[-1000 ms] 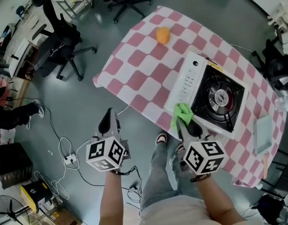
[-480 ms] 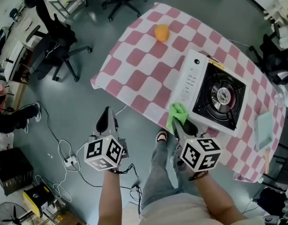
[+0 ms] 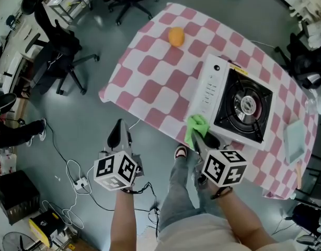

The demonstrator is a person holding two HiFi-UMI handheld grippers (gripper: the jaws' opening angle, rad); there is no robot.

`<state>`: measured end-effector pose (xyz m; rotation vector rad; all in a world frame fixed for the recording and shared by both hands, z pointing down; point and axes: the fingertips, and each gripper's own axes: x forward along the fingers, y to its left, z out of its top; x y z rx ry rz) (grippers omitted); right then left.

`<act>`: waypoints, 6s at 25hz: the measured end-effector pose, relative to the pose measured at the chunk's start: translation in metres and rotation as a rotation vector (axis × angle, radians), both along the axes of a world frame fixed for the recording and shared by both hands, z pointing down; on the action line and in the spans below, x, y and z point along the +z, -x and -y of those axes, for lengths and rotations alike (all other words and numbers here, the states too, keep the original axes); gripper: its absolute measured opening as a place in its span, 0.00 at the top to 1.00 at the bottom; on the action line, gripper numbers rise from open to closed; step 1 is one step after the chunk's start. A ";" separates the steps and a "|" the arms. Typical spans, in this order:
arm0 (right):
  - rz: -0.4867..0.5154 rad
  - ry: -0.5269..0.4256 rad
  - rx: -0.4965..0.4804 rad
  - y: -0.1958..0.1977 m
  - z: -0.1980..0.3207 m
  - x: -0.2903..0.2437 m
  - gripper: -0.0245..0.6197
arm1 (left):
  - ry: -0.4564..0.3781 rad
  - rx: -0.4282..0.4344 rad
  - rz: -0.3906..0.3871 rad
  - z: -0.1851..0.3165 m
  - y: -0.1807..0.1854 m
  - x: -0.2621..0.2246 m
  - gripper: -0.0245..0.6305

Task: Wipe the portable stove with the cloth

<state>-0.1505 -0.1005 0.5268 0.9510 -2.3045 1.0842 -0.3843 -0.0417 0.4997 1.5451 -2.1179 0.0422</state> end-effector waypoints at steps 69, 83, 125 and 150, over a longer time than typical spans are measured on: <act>-0.007 0.088 0.129 -0.134 -0.006 0.011 0.84 | -0.020 0.121 0.018 0.038 -0.095 -0.025 0.96; 0.001 0.104 0.167 -0.168 -0.007 0.013 0.84 | -0.022 0.152 0.031 0.047 -0.120 -0.033 0.96; -0.003 0.161 0.296 -0.287 -0.009 0.012 0.84 | -0.042 0.259 0.061 0.085 -0.212 -0.058 0.96; -0.257 -0.229 -0.144 -0.315 0.018 -0.036 0.84 | -0.097 0.239 0.103 0.087 -0.213 -0.093 0.96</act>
